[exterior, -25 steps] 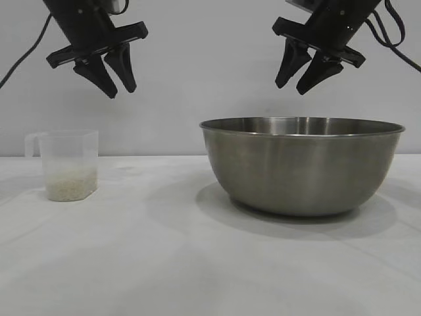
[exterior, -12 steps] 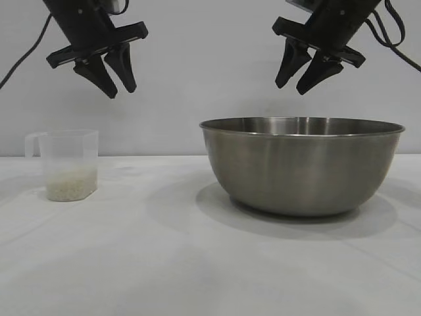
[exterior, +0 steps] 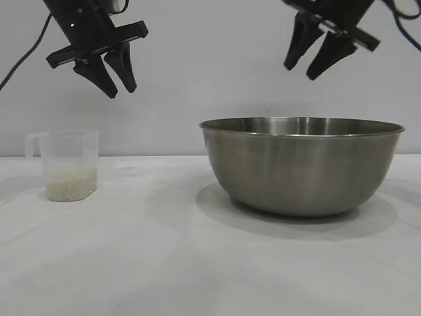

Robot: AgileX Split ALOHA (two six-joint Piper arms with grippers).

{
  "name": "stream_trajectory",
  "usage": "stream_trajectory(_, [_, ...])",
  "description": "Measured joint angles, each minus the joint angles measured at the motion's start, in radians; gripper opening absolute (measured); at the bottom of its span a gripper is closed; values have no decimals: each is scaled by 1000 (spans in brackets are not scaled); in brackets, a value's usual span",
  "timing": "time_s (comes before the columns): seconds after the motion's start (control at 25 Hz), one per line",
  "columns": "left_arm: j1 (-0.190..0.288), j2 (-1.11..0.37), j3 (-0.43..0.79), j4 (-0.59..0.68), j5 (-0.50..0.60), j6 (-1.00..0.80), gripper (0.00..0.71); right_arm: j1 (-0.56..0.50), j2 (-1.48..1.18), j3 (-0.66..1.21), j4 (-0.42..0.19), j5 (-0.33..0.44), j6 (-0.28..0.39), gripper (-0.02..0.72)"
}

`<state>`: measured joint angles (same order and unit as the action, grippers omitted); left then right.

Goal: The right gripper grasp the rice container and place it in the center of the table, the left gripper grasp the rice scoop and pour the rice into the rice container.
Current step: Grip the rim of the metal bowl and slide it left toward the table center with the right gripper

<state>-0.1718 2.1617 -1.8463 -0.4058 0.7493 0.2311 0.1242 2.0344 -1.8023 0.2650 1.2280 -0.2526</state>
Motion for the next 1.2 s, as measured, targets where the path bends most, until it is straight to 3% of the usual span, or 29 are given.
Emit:
stream_trajectory(0.6, [0, 0, 0, -18, 2, 0, 232, 7, 5, 218, -14, 0, 15, 300])
stream_trajectory(0.72, [0, 0, 0, -18, 2, 0, 232, 22, 25, 219, -18, -11, 15, 99])
stream_trajectory(0.84, [0, 0, 0, -18, 2, 0, 232, 49, 36, 219, -21, -32, 15, 0])
stream_trajectory(1.2, [0, 0, 0, -18, 2, 0, 232, 183, 44, 219, 15, -101, 15, 0])
